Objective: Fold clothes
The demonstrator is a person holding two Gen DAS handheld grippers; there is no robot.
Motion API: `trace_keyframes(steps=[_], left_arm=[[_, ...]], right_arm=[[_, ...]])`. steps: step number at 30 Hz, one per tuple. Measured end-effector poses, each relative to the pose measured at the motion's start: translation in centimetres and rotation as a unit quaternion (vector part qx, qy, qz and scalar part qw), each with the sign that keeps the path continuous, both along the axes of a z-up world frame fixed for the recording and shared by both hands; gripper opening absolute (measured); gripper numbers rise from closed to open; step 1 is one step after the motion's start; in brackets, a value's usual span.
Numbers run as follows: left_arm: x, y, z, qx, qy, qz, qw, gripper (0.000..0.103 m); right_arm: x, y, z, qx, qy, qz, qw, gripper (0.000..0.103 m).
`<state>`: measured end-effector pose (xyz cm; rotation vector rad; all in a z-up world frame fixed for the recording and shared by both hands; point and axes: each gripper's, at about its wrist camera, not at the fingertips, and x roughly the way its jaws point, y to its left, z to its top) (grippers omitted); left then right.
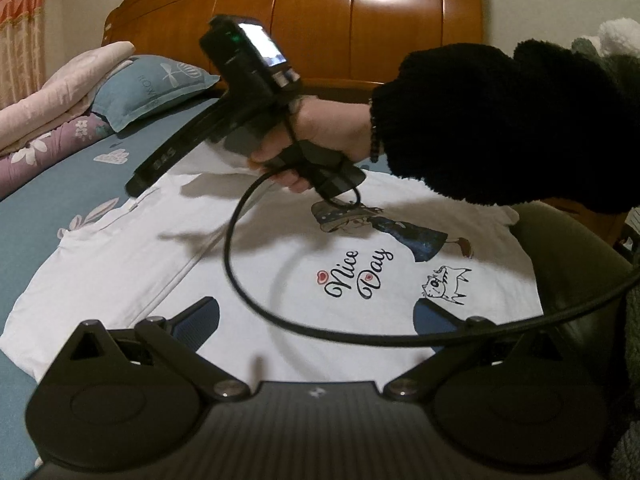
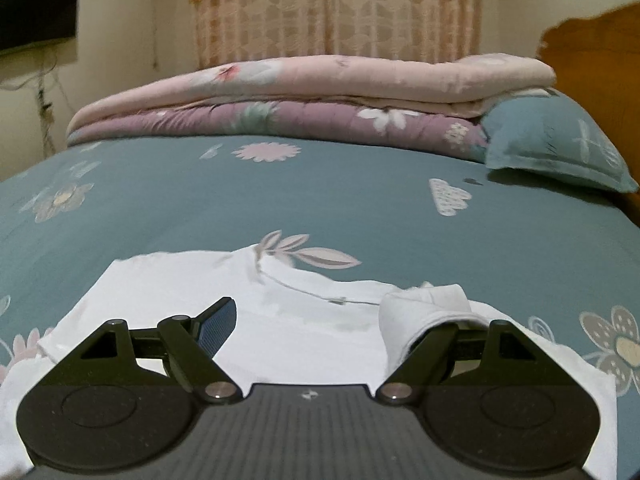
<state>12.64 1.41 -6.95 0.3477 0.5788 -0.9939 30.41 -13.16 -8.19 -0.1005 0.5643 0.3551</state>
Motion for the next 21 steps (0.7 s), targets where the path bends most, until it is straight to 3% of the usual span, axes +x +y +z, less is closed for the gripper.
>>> trace_keyframes(steps=[8, 21], left_arm=[[0.3, 0.2, -0.1, 0.001, 0.001, 0.008, 1.0000, 0.102], [0.8, 0.5, -0.7, 0.019, 0.005, 0.022, 0.9996, 0.102]], right_arm=[[0.2, 3.1, -1.4, -0.045, 0.015, 0.035, 0.998, 0.083], [-0.1, 4.5, -3.4, -0.093, 0.059, 0.095, 0.989, 0.085]])
